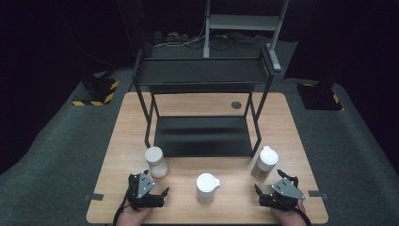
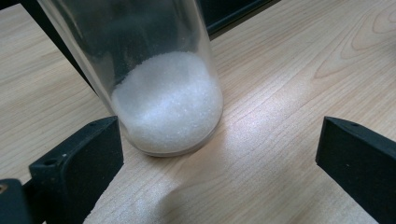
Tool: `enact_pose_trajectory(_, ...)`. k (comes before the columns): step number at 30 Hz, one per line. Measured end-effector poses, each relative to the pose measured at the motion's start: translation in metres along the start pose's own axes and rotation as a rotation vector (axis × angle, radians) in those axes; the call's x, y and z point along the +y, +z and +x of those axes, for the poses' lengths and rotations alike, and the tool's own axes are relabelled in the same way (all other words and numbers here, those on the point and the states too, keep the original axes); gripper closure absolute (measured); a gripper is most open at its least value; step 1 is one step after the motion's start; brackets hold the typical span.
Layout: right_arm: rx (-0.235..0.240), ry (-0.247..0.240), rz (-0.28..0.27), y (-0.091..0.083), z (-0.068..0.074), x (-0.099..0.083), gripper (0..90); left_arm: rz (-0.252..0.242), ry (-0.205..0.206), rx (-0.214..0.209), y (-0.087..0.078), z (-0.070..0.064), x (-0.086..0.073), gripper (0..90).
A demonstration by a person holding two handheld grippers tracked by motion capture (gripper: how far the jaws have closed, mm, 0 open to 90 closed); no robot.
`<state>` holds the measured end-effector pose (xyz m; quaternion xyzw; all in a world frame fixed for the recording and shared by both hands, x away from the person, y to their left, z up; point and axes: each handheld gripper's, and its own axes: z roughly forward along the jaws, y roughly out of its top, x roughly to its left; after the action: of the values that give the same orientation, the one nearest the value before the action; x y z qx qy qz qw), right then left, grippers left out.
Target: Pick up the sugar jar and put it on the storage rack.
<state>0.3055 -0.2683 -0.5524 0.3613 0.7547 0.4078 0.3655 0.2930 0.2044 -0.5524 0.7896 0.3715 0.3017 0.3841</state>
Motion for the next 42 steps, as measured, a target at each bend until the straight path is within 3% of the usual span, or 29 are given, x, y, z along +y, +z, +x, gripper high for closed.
enact_pose_trajectory(12, 0.005, 0.009, 0.004, 0.0, -0.001, 0.0, 0.0, -0.012, -0.022, -0.008, -0.002, 0.002, -0.001, 0.9)
enact_pose_trajectory(25, 0.01, 0.023, 0.004, 0.001, -0.003, 0.0, 0.0, -0.045, -0.084, -0.031, -0.005, 0.008, -0.003, 1.0)
enact_pose_trajectory(42, 0.008, 0.022, 0.004, 0.001, -0.003, 0.0, 0.0, -0.117, -0.13, -0.019, -0.028, 0.02, 0.0, 0.4)
